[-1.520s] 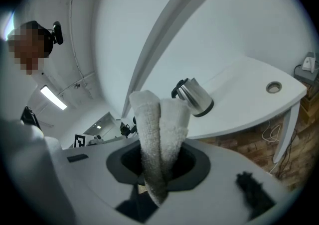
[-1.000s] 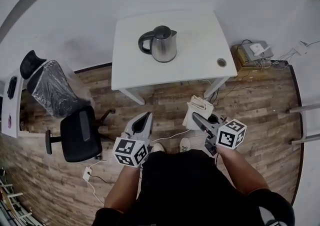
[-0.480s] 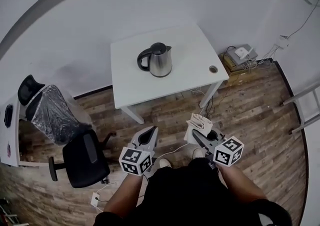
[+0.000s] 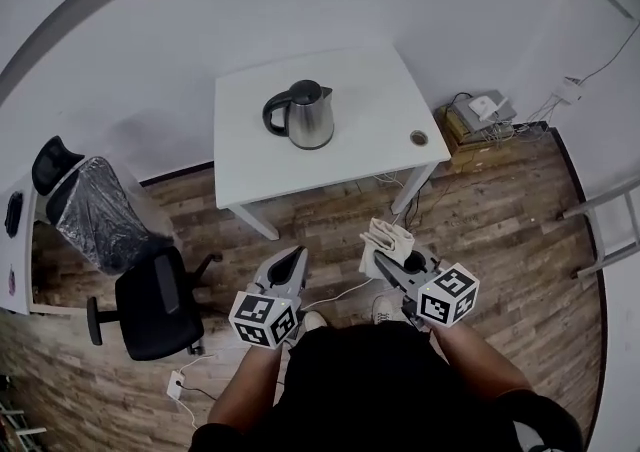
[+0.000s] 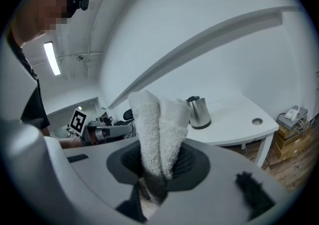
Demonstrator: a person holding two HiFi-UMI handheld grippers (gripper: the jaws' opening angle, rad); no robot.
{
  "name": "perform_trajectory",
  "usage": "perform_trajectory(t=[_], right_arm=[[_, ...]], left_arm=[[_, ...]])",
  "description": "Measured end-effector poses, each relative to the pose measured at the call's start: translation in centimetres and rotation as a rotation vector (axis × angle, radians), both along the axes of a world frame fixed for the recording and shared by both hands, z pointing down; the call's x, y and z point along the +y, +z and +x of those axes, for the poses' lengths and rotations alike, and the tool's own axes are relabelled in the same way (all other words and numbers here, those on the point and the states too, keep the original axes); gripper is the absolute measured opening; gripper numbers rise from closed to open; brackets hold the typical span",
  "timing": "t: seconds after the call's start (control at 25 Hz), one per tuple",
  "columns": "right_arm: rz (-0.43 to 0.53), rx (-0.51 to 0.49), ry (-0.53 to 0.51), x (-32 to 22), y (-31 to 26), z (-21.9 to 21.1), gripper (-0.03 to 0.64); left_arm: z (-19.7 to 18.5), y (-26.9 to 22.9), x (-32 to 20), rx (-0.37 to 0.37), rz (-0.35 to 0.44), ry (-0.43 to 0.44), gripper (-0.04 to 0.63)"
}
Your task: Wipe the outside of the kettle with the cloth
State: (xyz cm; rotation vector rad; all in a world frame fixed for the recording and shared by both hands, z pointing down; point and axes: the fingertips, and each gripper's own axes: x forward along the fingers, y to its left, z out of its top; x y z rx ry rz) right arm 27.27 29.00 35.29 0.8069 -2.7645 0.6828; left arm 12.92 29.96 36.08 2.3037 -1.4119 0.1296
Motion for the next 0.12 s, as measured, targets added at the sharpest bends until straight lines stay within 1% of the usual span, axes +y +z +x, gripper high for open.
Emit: perform_trajectory(t=[0.12], right_arm=[[0.012, -0.017, 0.035, -0.55, -0.04, 0.63, 0.095]], left_arm=[[-0.38, -0.08, -0.16, -0.033, 0.003, 0.014, 0.008]])
